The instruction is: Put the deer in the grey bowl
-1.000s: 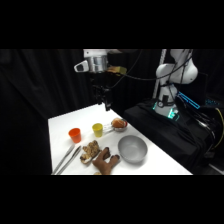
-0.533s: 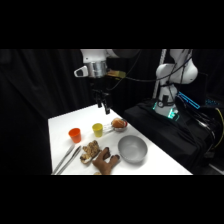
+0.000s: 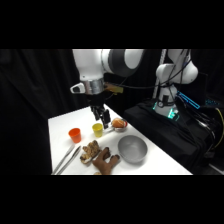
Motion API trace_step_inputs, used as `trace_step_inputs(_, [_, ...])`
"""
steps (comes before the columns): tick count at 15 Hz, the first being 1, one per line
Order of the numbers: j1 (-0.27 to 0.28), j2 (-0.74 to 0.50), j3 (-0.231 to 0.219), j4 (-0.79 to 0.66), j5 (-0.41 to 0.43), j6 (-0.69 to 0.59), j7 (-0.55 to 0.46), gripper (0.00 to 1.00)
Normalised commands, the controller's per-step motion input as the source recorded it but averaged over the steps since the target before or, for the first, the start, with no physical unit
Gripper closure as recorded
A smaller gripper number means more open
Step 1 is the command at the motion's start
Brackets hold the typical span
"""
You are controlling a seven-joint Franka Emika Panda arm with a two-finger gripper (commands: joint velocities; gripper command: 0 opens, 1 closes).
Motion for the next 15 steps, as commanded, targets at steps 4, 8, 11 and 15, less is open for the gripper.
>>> trace_step_inputs(4, [0.061, 0.38, 0.035, 0.27, -0.082, 0.18, 0.09, 0.00])
trace_step_inputs(8, [0.050, 0.30, 0.032, 0.24, -0.077, 0.16, 0.08, 0.00])
trace_step_inputs(11, [0.042, 0.26, 0.039, 0.23, -0.061, 0.13, 0.08, 0.00])
trace_step_inputs(15, [0.035, 0.27, 0.040, 0.21, -0.048, 0.13, 0.08, 0.00])
